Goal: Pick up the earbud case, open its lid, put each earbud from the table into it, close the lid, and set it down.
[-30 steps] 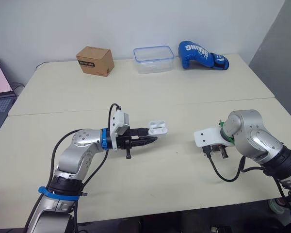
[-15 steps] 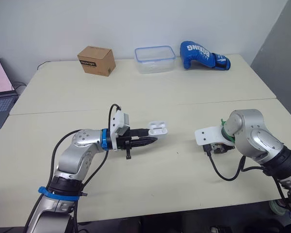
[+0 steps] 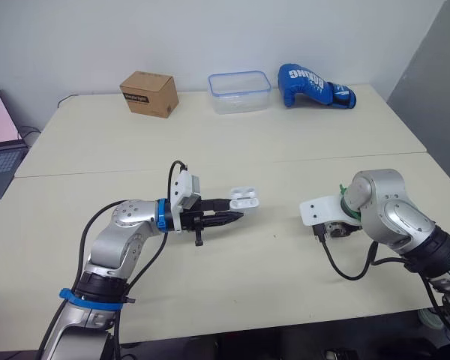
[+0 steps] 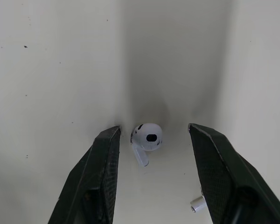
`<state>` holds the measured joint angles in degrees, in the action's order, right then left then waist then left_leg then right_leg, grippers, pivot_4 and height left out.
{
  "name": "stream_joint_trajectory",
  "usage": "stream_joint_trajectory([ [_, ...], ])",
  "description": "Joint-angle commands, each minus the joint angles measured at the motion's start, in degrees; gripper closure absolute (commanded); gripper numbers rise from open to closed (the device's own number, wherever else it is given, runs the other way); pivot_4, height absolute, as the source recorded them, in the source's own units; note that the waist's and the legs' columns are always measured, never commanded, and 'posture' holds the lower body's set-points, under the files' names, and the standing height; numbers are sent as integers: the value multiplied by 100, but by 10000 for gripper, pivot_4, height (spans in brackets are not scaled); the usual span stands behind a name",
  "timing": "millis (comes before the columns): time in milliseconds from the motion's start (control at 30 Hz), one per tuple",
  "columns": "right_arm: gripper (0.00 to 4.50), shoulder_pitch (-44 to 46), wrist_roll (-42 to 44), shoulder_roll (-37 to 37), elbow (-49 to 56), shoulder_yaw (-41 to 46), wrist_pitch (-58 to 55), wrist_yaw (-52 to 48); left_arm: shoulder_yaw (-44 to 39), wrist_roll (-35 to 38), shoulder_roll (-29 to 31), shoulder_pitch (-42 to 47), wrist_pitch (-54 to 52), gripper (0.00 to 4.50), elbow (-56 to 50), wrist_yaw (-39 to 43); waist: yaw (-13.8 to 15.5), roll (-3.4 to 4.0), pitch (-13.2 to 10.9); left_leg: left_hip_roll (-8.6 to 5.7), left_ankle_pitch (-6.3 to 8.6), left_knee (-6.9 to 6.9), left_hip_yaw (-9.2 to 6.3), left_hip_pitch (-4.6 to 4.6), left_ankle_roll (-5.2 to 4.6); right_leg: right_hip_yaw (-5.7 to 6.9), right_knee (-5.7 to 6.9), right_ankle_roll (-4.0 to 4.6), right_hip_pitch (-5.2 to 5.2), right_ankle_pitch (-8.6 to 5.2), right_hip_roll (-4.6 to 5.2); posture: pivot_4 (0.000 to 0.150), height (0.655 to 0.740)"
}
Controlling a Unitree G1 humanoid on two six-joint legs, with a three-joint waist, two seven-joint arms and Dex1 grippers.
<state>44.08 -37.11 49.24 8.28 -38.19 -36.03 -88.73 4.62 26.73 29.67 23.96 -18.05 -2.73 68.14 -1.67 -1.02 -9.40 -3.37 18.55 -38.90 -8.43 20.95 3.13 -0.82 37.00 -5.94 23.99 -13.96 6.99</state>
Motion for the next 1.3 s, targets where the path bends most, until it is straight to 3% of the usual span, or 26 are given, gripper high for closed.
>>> stream_joint_trajectory([
  [33, 33016, -28, -68, -12, -5, -125, 64, -339, -25, 20, -7, 8, 130, 37257, -195, -13, 0, -3, 2, 0, 0, -1, 0, 0, 0, 0, 0, 0, -1, 0, 0, 1500, 7307],
  [100, 39998, -33, -72, 2, 15, -139, 69, -360, -26, 17, -7, 7, 133, 37257, -191, -13, -6, -3, 2, 0, 0, -2, 2, -2, 0, -2, 1, 0, -2, 0, 0, 1500, 7307],
  [133, 41097, -32, -75, 5, 18, -145, 71, -364, -26, 15, -7, 9, 136, 37257, -186, -13, -6, -3, 2, 0, 0, -2, 3, -3, 0, -3, 3, 0, -2, 0, 0, 1500, 7307],
  [500, 41096, -96, 322, 254, 300, 109, -142, -377, -66, 50, -39, -7, 125, 37257, -175, -54, -2, -3, 2, -1, 0, -2, 1, -3, 0, -2, 0, 0, -3, 0, 0, 1500, 7307],
  [667, 41096, -335, 890, 523, 593, 831, -544, -256, -110, 74, -70, -13, 162, 37257, -71, -40, 15, -2, 1, -2, 0, 1, -1, 8, 0, 0, -4, 0, 6, 0, 1, 1500, 7307],
  [833, 41096, -780, 2096, 476, 1274, 1977, -1884, -95, -164, 125, -173, 195, 206, 37257, 292, 16, 20, -1, 1, 0, 0, 2, -2, 7, 0, 1, -1, 0, 5, 0, 1, 1500, 7307],
  [1033, 41096, -1352, 3326, -433, 2135, 3258, -3200, 748, -123, 58, -277, 461, 375, 37257, 847, 183, 22, -1, 1, -1, 0, 1, -4, 6, 0, 2, 0, 0, 4, 0, 1, 1500, 7307],
  [1300, 41096, -1713, 4569, -2678, 3120, 4782, -3848, 2404, -43, -46, -387, 793, 625, 37257, 1439, 511, 15, -1, 1, -3, 0, 0, -9, 6, 0, 2, 5, 1, 5, 1, 1, 1500, 7307],
])
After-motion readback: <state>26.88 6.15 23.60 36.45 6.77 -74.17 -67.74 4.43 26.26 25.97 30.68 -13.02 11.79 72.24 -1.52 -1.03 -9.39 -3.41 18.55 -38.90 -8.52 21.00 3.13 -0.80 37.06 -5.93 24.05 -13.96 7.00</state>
